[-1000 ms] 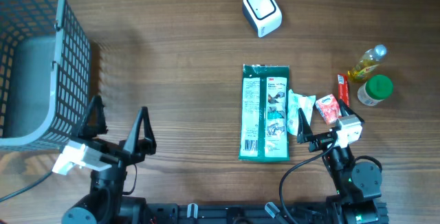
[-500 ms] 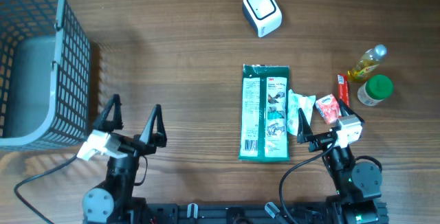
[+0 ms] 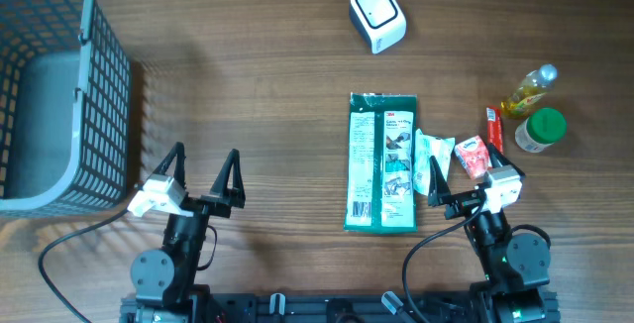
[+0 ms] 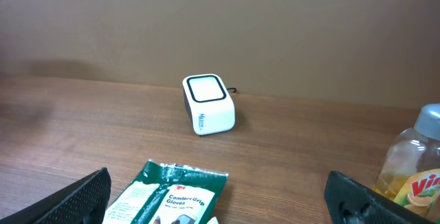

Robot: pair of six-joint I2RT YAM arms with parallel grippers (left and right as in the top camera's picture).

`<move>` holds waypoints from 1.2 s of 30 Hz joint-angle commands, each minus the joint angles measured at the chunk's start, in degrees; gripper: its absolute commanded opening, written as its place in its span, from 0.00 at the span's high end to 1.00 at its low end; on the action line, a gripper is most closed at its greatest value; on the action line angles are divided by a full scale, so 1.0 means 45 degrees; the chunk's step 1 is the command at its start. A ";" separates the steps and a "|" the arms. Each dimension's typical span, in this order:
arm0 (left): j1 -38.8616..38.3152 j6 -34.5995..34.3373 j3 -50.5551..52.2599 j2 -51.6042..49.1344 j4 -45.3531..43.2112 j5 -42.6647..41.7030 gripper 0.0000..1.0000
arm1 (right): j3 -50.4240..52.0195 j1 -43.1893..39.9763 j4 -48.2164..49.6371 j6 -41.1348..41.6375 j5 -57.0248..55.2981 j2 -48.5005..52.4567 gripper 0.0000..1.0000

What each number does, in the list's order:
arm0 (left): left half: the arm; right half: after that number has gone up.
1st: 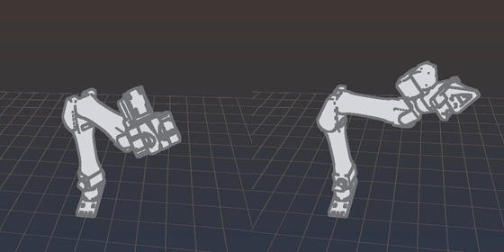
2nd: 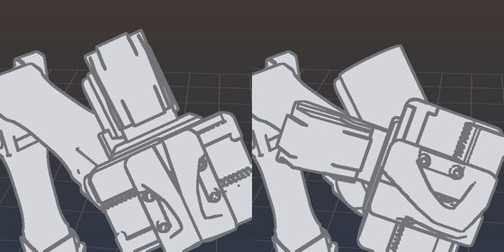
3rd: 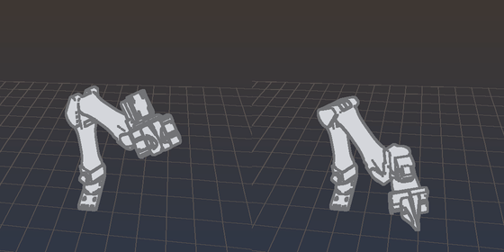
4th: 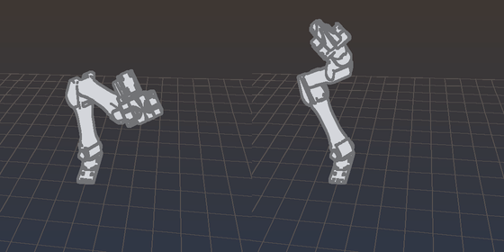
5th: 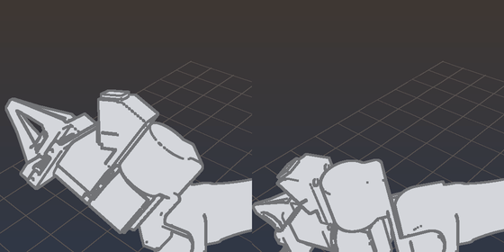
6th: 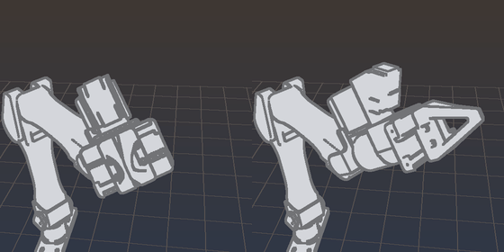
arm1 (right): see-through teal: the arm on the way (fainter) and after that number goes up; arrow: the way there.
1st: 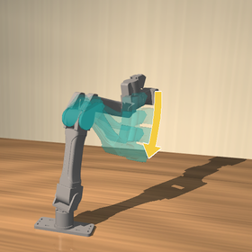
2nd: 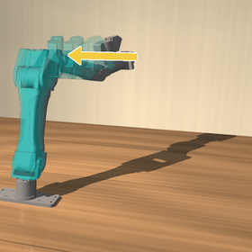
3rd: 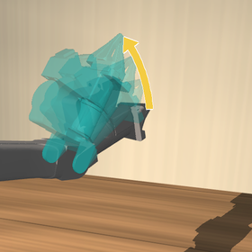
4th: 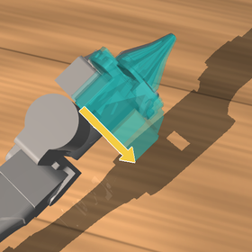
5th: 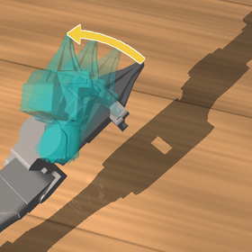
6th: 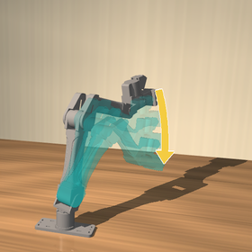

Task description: Scan the item barcode

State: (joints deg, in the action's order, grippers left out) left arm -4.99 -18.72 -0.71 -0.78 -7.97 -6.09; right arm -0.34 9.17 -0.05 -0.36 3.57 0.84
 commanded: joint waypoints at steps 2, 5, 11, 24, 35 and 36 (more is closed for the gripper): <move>0.0330 0.0471 0.0087 0.0131 0.1647 -0.0209 0.00 | 0.0005 -0.0092 0.0029 -0.0219 -0.0155 -0.0126 0.00; 0.0330 0.1311 0.0087 0.0131 0.2667 -0.0209 0.00 | 0.0010 -0.0092 0.0024 -0.0219 -0.0155 -0.0126 0.00; 0.0340 0.2409 0.0087 0.0131 0.2647 -0.0209 0.00 | 0.0010 -0.0092 0.0024 -0.0219 -0.0155 -0.0126 0.00; 0.0340 0.2739 0.0087 0.0131 0.2637 -0.0209 0.00 | 0.0010 -0.0092 0.0029 -0.0219 -0.0155 -0.0126 0.00; 0.0340 0.2739 0.0087 0.0131 0.2637 -0.0204 0.00 | 0.0005 -0.0092 0.0029 -0.0219 -0.0155 -0.0126 0.00; 0.0340 0.2739 0.0087 0.0131 0.2637 -0.0209 0.00 | 0.0010 -0.0092 0.0029 -0.0223 -0.0155 -0.0126 0.00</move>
State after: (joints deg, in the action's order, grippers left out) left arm -3.99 -7.55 -0.49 -0.78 3.49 -6.11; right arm -0.34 9.17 -0.05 -0.36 3.57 0.84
